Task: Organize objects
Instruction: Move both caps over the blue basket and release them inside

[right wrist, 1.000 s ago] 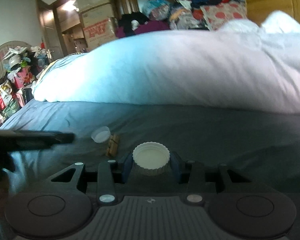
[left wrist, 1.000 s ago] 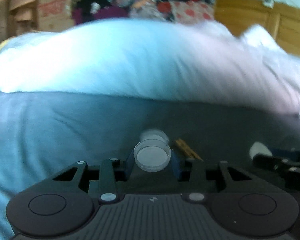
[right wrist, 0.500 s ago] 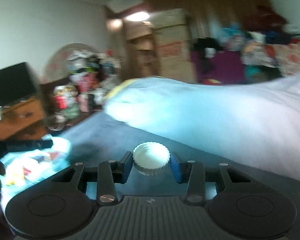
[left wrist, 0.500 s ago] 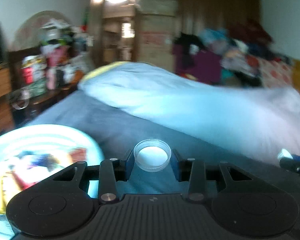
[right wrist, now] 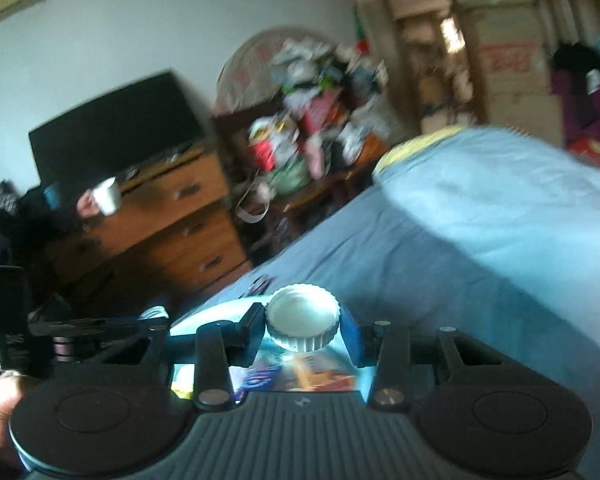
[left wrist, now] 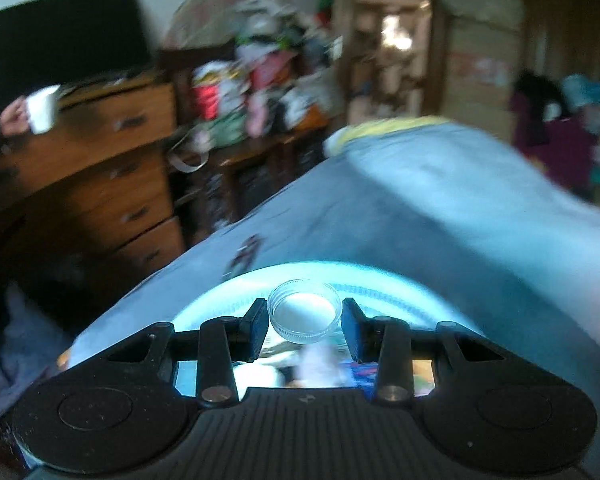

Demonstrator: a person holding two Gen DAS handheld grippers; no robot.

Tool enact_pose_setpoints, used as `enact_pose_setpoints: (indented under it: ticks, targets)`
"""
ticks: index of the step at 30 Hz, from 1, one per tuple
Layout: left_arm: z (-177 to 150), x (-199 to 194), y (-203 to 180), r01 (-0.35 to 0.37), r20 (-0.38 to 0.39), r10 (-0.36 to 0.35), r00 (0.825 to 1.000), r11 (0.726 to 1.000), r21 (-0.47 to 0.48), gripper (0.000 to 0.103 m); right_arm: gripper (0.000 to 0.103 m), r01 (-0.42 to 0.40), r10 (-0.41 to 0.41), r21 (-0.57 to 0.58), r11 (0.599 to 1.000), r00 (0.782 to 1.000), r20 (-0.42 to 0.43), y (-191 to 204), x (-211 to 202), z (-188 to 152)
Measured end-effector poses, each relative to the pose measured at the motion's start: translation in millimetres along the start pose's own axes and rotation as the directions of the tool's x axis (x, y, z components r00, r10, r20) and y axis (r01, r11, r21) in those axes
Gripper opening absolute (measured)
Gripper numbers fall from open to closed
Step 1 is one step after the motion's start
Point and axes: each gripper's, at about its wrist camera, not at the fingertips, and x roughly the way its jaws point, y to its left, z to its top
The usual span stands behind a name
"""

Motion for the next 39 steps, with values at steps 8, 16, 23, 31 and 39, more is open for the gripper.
enact_pose_setpoints:
  ticks: [8, 16, 23, 31, 39]
  targets:
    - [0, 32, 31, -0.060, -0.079, 0.058, 0.995, 0.998, -0.022, 0.040, 0.044, -0.027, 0.022, -0.033, 0.999, 0.991, -0.131, 47, 67, 5]
    - [-16, 46, 24, -0.058, -0.092, 0.056, 0.994, 0.998, -0.019, 0.040, 0.044, -0.046, 0.039, -0.047, 0.998, 0.987, -0.153, 51, 72, -19]
    - [-18, 50, 23, -0.054, -0.095, 0.052, 0.994, 0.998, -0.019, 0.040, 0.044, -0.050, 0.042, -0.047, 0.998, 0.986, -0.164, 50, 79, -27]
    - [-21, 47, 19, -0.069, -0.085, 0.068, 0.994, 0.998, -0.005, 0.060, 0.060, -0.065, 0.055, -0.064, 0.996, 0.987, -0.149, 56, 80, -31]
    - [-17, 34, 8, -0.077, -0.050, 0.077, 0.996, 0.997, 0.002, 0.069, 0.066, -0.060, 0.059, -0.036, 0.998, 0.998, -0.036, 36, 37, -49]
